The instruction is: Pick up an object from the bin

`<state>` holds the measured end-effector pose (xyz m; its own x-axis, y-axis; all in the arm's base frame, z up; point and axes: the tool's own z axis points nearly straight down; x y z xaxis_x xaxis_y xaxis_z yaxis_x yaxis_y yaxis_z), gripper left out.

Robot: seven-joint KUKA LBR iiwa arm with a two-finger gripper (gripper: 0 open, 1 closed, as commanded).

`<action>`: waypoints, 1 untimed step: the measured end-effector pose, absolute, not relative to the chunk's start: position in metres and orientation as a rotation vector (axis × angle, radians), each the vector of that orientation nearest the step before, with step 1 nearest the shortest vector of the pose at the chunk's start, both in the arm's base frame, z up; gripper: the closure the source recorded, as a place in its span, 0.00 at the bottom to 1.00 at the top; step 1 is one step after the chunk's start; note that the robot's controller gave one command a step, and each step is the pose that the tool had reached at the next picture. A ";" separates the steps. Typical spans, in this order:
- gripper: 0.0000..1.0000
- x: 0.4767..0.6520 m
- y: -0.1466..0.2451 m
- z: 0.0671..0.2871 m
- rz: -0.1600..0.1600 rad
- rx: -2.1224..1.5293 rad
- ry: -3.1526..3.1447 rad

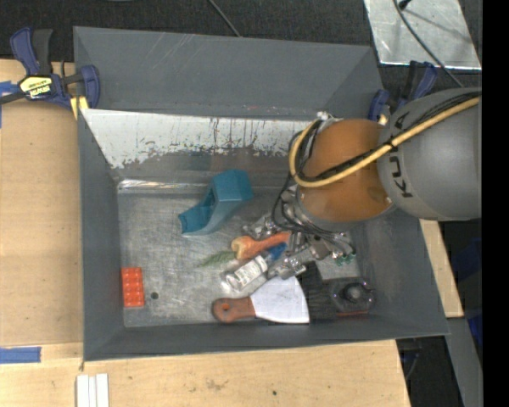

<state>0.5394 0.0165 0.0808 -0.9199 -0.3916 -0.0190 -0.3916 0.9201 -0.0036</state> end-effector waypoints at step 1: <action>0.00 0.529 0.008 0.105 0.003 -0.709 3.058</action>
Offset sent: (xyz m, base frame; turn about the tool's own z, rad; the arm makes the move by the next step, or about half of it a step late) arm 0.0000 0.0000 0.0000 0.0000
